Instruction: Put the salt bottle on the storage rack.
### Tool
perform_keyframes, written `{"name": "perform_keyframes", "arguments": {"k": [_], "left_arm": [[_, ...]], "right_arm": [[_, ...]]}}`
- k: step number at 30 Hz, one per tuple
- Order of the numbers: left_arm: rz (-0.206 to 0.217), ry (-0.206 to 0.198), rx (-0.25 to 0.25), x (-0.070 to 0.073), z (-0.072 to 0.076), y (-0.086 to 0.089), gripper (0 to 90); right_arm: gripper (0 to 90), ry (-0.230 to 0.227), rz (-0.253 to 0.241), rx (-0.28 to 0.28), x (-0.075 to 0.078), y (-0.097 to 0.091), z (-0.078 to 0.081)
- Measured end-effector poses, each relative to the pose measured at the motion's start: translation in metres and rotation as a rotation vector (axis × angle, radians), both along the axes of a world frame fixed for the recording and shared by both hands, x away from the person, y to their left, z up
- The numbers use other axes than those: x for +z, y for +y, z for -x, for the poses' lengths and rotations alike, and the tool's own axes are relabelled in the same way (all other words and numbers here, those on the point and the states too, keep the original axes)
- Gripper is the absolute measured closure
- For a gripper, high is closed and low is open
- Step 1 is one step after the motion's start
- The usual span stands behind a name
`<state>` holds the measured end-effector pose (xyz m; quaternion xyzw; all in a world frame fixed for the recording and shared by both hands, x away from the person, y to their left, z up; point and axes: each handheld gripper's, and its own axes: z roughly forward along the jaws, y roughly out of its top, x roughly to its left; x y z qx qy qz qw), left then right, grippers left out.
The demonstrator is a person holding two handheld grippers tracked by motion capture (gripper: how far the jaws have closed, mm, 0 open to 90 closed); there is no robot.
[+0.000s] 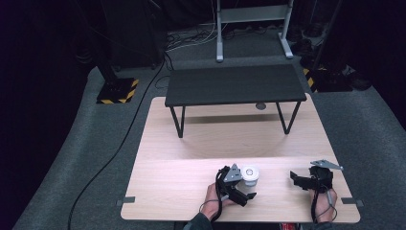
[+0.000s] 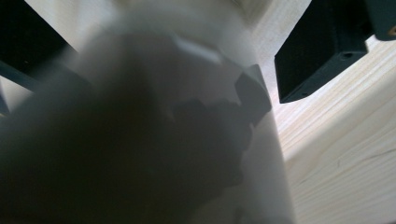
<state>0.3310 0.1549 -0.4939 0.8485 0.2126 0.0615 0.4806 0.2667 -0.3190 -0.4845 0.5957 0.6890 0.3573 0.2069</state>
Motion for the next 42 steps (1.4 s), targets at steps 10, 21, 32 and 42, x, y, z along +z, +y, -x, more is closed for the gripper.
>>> {"name": "perform_keyframes", "arguments": {"k": [10, 21, 32, 42], "left_arm": [[-0.023, -0.033, 0.033, 0.002, 0.011, -0.006, 27.2], [0.012, -0.035, 0.065, 0.001, 0.021, 0.006, 27.3], [0.0, -0.024, 0.134, 0.007, 0.04, 0.031, 27.4], [-0.01, -0.015, 0.21, 0.009, 0.051, 0.053, 27.5]], "right_arm": [[0.6, -0.004, -0.008, -0.004, 0.0, -0.001, 0.001], [0.6, -0.006, -0.009, -0.002, -0.001, -0.002, 0.001], [0.6, -0.006, -0.007, -0.001, -0.001, -0.002, 0.001], [0.6, -0.007, -0.01, -0.004, -0.001, -0.002, 0.001]]}}
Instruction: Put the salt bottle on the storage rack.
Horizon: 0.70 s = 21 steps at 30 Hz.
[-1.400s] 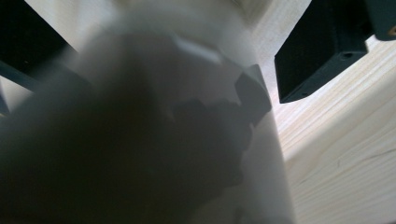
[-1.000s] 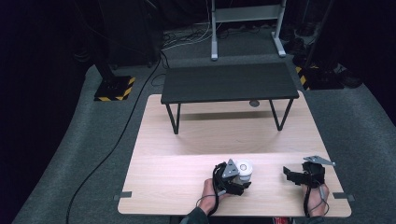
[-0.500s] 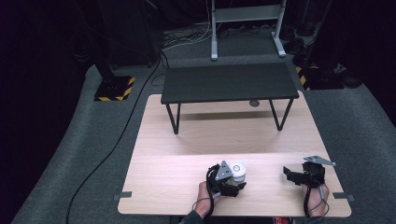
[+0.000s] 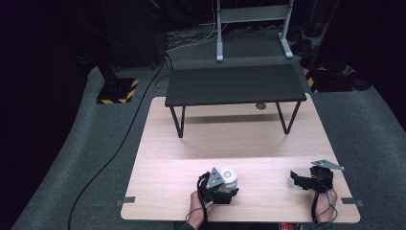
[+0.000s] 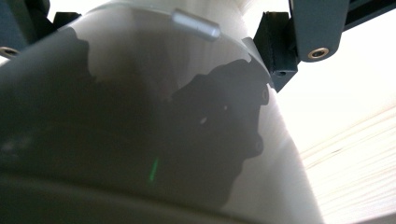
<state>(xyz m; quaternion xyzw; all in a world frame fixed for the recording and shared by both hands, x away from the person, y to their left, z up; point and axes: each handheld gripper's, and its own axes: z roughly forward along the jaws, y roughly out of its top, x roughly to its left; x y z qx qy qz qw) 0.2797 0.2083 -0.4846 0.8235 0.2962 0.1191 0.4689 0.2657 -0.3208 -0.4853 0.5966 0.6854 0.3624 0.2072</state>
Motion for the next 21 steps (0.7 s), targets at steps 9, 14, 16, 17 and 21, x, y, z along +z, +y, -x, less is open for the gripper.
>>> {"name": "perform_keyframes", "arguments": {"k": [9, 14, 16, 17, 21], "left_arm": [[0.002, -0.008, 0.068, 0.008, -0.001, 0.019, 27.5], [0.005, -0.02, 0.096, 0.014, -0.003, 0.026, 27.5], [0.004, -0.023, 0.099, 0.015, -0.003, 0.027, 27.6], [0.005, -0.026, 0.102, 0.017, -0.004, 0.028, 27.6], [0.007, -0.03, 0.11, 0.022, -0.008, 0.031, 27.6]], "right_arm": [[0.8, 0.005, 0.007, 0.005, 0.001, 0.001, -0.001], [0.8, 0.005, 0.008, 0.004, 0.001, 0.001, -0.002], [0.8, 0.005, 0.01, 0.005, 0.001, 0.001, -0.002], [0.8, 0.006, 0.01, 0.005, 0.001, 0.002, -0.002], [0.8, 0.008, 0.012, 0.005, 0.001, 0.002, -0.002]]}}
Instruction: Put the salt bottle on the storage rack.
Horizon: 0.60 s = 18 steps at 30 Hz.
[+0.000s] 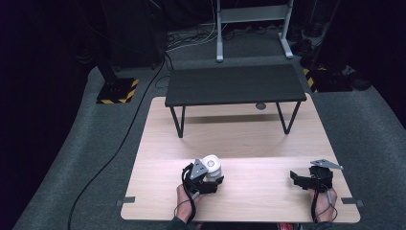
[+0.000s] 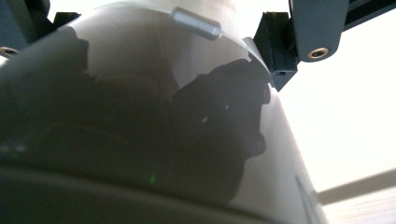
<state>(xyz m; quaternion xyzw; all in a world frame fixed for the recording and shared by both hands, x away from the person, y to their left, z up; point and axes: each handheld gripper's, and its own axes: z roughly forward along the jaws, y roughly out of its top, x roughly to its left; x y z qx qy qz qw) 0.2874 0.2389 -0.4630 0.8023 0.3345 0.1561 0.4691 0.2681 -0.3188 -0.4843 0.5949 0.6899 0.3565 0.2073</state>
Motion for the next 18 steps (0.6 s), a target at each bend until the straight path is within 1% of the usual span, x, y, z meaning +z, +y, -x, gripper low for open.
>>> {"name": "perform_keyframes", "arguments": {"k": [2, 8, 18], "left_arm": [[-0.01, -0.01, 0.004, 0.005, -0.002, 0.0, 27.6], [-0.009, -0.025, 0.019, 0.015, -0.009, 0.003, 27.6], [-0.006, -0.031, 0.031, 0.032, -0.026, 0.005, 27.7]], "right_arm": [[0.8, 0.0, 0.003, 0.002, 0.0, 0.0, 0.0], [0.8, 0.001, 0.007, 0.003, 0.0, 0.001, -0.001], [0.8, 0.0, 0.011, 0.004, 0.0, 0.001, 0.0]]}}
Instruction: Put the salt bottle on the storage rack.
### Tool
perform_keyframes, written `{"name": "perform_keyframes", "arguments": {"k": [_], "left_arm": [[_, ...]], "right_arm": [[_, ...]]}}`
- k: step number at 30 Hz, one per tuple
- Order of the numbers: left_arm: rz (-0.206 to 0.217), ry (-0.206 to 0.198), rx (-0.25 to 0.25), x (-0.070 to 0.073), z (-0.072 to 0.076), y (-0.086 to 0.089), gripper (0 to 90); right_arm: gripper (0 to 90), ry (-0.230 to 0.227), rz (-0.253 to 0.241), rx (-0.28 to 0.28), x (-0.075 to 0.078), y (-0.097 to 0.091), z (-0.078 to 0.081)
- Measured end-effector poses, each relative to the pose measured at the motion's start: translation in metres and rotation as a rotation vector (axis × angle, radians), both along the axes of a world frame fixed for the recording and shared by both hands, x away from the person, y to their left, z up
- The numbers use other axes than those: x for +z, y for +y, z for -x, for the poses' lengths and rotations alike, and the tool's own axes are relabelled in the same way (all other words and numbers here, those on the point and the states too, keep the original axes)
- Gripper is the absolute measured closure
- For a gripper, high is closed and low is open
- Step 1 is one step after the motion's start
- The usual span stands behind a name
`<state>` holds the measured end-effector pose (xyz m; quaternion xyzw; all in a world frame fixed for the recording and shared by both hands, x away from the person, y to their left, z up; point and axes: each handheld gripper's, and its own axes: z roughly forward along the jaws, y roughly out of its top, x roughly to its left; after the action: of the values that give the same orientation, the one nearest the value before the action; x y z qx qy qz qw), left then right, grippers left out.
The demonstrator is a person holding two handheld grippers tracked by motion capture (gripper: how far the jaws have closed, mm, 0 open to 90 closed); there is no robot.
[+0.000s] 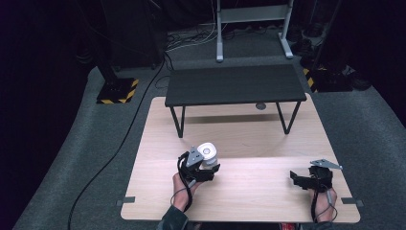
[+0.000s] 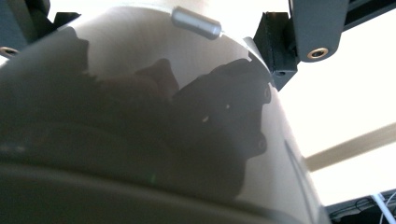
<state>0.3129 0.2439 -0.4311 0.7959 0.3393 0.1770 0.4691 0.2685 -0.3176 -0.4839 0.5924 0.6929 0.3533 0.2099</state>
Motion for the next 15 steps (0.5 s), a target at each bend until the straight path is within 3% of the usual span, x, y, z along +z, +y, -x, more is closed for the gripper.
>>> {"name": "perform_keyframes", "arguments": {"k": [15], "left_arm": [[-0.019, -0.025, -0.022, 0.025, -0.024, -0.002, 27.8]], "right_arm": [[0.9, -0.005, 0.007, -0.002, 0.0, 0.002, 0.001]]}}
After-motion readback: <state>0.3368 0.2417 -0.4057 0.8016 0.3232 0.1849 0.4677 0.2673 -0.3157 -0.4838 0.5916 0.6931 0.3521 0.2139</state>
